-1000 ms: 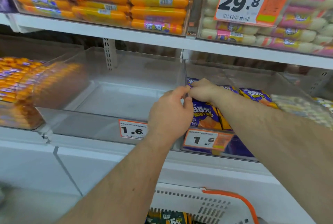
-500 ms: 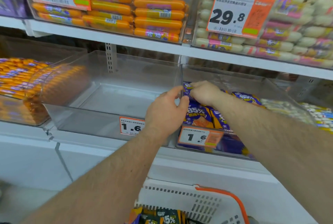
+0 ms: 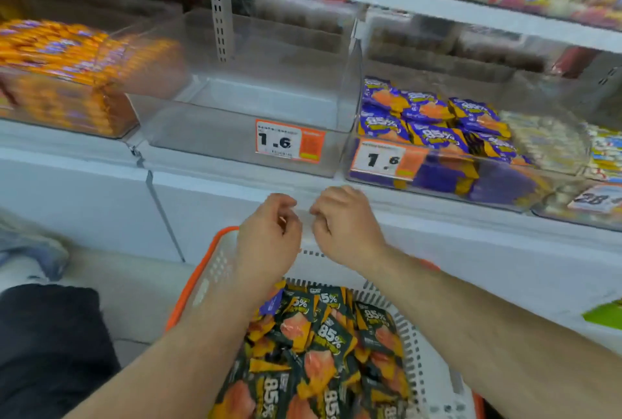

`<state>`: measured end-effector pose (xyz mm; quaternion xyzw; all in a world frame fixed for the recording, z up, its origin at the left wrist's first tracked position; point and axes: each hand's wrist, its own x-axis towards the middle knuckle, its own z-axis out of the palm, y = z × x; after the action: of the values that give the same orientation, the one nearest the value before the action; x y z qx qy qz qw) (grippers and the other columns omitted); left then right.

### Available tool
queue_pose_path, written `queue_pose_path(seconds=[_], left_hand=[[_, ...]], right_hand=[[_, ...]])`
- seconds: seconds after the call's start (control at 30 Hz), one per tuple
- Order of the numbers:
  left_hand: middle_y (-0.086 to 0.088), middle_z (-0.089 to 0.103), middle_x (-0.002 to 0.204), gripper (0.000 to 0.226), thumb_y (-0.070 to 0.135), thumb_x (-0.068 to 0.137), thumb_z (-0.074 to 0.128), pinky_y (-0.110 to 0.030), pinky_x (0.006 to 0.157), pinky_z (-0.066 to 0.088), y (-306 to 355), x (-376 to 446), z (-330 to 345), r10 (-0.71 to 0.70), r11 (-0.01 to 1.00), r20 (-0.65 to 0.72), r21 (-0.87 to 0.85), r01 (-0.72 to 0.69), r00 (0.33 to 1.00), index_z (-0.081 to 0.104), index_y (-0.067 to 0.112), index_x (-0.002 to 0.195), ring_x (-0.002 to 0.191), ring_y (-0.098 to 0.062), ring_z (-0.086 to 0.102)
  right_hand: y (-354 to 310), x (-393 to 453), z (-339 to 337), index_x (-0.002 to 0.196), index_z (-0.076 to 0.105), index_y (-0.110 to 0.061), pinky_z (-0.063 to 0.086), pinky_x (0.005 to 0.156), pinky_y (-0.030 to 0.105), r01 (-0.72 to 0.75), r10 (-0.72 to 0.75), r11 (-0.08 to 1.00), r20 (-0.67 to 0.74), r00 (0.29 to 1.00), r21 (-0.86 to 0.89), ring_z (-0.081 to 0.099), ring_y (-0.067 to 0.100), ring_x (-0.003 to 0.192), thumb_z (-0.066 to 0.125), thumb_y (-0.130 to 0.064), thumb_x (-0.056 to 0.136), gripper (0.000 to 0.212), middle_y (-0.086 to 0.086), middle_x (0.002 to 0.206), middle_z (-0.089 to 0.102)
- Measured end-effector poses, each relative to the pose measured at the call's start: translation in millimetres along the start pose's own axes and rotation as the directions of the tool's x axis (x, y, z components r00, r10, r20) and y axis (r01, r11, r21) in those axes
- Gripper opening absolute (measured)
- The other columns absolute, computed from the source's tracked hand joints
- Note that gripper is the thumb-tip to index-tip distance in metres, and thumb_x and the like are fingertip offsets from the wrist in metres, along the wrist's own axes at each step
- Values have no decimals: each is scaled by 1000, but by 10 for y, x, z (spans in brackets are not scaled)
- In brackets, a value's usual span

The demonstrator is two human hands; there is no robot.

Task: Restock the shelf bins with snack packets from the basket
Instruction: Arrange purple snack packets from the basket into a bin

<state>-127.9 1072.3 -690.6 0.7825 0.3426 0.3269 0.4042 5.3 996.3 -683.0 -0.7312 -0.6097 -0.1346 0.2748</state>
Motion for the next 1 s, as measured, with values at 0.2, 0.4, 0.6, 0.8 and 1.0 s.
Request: queue_pose_path(seconds=[0.2,0.4,0.6,0.8,1.0], left_hand=[[8,61,83,23,15,93,52,-29,60,43,-667,-478,-74,-298,953,78,88,291,951,59,23,113,66,-11,59],[10,59,90,16,16,93,53,-46,60,57,-989,-726,-77,-513,858,103,85,507,852,55,31,98,77,-17,60],[14,57,95,17,19,94,54,-45,63,59,-1165,-725,-37,-562,827,113,101,553,820,53,33,103,81,-12,60],[-6,63,83,12,13,93,52,-34,62,46,-1287,-744,88,-792,573,128,-182,799,597,59,18,102,72,-20,56],[-14,69,101,25,28,97,58,-40,68,55,-1203,-834,325,-862,15,397,-603,797,316,68,8,108,86,-29,64]], right_hand=[[-144,-698,866,86,71,-10,44,80,37,-178,180,982,578,796,-60,58,31,94,40,-15,75,33,5,93,66],[-287,-1095,1253,123,66,-13,26,112,51,-41,165,985,828,536,-170,30,32,137,52,-21,92,36,5,157,29],[-327,-1070,1378,140,51,-11,20,116,54,-24,182,982,895,407,-189,20,38,141,51,-16,89,51,3,163,13],[-357,-1042,1379,150,34,-9,18,117,50,-121,188,981,869,458,-149,19,35,143,49,-22,93,60,1,162,13],[-424,-1005,1056,142,45,-9,24,115,38,-325,195,945,768,611,19,28,25,137,49,-30,93,54,-6,152,24]])
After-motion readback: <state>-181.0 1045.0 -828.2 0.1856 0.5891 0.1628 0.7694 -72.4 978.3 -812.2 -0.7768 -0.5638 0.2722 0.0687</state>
